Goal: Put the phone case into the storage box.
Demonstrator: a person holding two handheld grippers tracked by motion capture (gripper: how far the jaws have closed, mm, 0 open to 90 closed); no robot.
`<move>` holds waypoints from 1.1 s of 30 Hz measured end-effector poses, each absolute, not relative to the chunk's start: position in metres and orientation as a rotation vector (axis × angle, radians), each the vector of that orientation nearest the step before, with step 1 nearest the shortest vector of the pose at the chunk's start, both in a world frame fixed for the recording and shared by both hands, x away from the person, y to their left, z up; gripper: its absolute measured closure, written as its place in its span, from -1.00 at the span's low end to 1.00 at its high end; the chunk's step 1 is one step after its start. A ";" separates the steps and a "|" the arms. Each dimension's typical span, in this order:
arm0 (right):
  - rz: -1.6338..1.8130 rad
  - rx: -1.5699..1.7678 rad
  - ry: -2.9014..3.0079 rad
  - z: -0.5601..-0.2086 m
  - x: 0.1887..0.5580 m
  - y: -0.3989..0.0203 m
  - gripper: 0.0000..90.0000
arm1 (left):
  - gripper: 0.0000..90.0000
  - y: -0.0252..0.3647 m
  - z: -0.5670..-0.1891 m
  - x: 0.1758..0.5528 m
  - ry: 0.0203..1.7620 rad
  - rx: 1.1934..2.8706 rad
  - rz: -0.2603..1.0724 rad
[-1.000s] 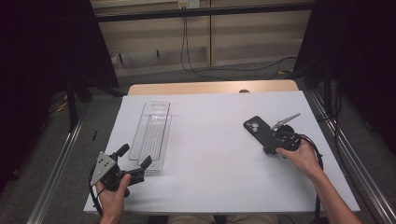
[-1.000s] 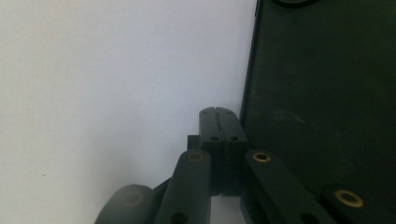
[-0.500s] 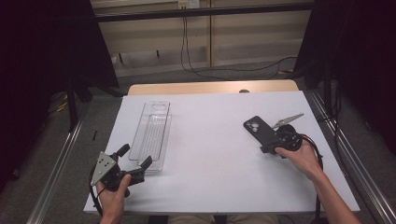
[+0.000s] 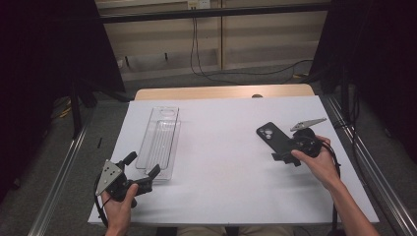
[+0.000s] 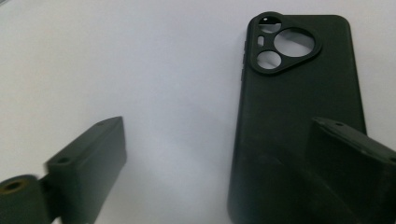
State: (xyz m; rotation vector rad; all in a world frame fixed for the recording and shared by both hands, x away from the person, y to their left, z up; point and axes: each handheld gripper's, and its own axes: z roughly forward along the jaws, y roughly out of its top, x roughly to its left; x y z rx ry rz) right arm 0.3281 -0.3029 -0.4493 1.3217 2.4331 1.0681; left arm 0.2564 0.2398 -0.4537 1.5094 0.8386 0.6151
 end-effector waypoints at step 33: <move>0.874 1.407 2.414 -0.448 0.385 -0.312 -0.94 | -0.94 0.239 -0.455 0.258 0.839 1.517 0.614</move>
